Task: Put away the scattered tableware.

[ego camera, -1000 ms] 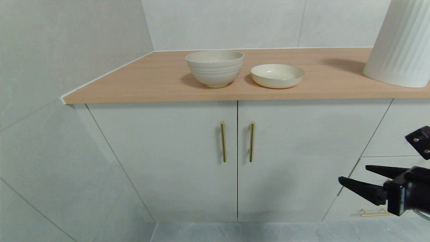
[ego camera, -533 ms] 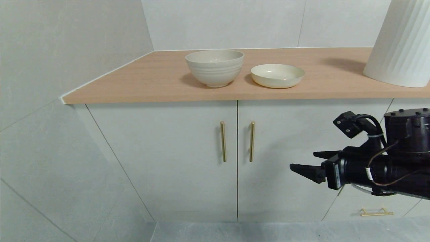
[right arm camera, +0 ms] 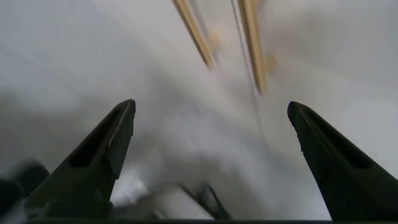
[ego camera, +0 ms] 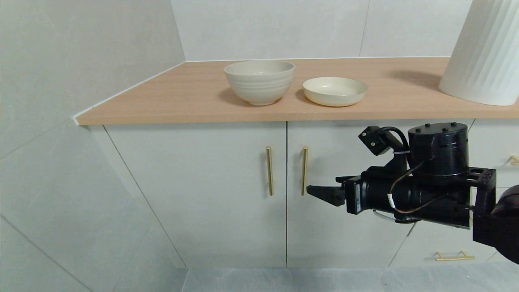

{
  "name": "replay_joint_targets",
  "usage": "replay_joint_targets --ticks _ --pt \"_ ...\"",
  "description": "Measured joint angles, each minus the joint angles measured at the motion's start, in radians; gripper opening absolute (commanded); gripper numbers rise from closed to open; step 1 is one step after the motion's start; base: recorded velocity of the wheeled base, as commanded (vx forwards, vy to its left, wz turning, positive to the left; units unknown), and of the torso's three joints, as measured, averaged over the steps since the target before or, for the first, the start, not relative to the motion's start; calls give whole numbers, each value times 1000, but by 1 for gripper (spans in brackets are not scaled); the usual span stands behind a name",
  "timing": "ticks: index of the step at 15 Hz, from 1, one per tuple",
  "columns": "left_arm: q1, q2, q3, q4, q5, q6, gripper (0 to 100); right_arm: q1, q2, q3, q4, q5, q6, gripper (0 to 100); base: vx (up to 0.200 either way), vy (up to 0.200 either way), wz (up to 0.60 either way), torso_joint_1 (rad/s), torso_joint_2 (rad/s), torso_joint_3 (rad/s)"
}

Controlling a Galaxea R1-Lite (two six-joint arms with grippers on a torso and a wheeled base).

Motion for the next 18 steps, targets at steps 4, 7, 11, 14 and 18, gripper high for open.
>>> replay_joint_targets --ticks 4,7,11,14,18 --pt "0 0 0 0 0 0 100 10 111 -3 -184 0 100 100 0 0 0 0 0 0" --pt "0 0 0 0 0 0 100 11 174 -11 -266 16 159 100 0 0 0 0 0 0" --pt "0 0 0 0 0 0 100 10 224 -23 -356 46 214 100 0 0 0 0 0 0" --pt "0 0 0 0 0 1 100 10 254 -29 -374 45 214 100 0 0 0 0 0 0" --pt "0 0 0 0 0 1 100 0 274 -33 -384 41 212 100 0 0 0 0 0 0"
